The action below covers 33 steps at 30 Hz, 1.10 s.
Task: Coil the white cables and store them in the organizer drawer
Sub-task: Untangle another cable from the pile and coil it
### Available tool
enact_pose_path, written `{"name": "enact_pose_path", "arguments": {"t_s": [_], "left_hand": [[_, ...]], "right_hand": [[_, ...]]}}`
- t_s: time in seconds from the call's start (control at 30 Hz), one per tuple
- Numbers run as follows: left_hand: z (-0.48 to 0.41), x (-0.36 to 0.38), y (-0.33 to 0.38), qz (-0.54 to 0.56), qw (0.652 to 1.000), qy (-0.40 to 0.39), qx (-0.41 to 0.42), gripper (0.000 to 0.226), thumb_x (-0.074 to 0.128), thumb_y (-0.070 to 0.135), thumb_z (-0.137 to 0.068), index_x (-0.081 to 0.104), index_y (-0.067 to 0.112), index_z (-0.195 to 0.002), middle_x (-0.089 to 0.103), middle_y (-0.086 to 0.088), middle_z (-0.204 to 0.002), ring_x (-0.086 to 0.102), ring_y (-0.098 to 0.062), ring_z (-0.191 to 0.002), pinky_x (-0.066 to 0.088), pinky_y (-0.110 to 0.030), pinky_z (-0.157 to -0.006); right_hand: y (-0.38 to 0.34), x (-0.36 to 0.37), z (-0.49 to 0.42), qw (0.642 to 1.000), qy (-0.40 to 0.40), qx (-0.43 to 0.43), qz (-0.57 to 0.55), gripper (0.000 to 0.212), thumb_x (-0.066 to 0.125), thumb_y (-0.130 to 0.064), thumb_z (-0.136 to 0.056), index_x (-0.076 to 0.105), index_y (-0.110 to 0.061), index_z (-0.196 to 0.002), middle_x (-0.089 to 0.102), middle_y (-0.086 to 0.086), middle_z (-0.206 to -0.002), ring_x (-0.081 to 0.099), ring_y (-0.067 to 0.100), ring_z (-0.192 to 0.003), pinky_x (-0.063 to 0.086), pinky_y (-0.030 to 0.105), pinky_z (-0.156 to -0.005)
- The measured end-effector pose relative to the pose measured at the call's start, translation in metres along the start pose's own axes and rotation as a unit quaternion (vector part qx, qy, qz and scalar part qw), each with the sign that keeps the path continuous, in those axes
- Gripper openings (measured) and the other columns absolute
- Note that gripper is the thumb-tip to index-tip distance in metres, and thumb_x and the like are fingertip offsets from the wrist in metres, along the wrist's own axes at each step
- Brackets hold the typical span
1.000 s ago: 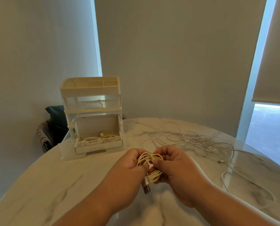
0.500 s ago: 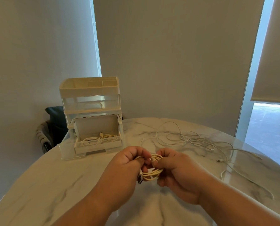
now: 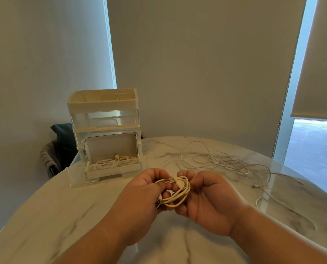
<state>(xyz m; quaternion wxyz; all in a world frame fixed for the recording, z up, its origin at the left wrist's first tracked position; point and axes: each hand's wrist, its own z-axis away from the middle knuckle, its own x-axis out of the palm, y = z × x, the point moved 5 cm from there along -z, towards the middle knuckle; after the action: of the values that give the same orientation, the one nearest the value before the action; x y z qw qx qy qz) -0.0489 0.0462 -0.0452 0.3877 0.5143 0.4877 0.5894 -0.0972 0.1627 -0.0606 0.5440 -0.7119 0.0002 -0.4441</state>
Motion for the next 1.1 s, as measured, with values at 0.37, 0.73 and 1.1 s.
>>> {"name": "enact_pose_path", "arguments": {"t_s": [0.37,0.73,1.1], "left_hand": [[-0.002,-0.006,0.003,-0.082,0.996,0.004,0.041,0.019,0.048,0.0,-0.098,0.066,0.008,-0.099,0.068,-0.012,-0.076,0.059,-0.016,-0.06,0.053,-0.033,-0.058],[-0.004,-0.005,0.0,-0.108,0.993,-0.02,0.043,0.028,0.045,-0.001,-0.099,0.069,0.011,-0.09,0.063,-0.016,-0.073,0.055,-0.018,-0.056,0.051,-0.034,-0.055],[-0.007,-0.008,-0.002,-0.086,0.995,-0.004,0.044,0.02,0.051,-0.001,-0.098,0.066,0.011,-0.095,0.062,-0.009,-0.075,0.058,-0.014,-0.062,0.055,-0.036,-0.065]], "right_hand": [[-0.006,0.005,0.005,0.999,-0.008,-0.036,-0.013,0.033,0.052,0.016,-0.07,0.058,-0.004,-0.096,0.065,0.03,-0.092,0.071,0.039,-0.079,0.059,0.044,-0.071],[0.0,0.0,0.002,0.996,0.071,0.017,-0.044,0.021,0.035,0.007,-0.081,0.047,-0.01,-0.083,0.06,0.022,-0.081,0.064,0.034,-0.065,0.04,0.029,-0.049],[-0.013,-0.01,0.003,0.983,0.131,-0.077,0.101,0.02,0.07,-0.005,-0.077,0.058,-0.004,-0.093,0.059,0.018,-0.082,0.053,0.023,-0.065,0.042,0.029,-0.052]]}}
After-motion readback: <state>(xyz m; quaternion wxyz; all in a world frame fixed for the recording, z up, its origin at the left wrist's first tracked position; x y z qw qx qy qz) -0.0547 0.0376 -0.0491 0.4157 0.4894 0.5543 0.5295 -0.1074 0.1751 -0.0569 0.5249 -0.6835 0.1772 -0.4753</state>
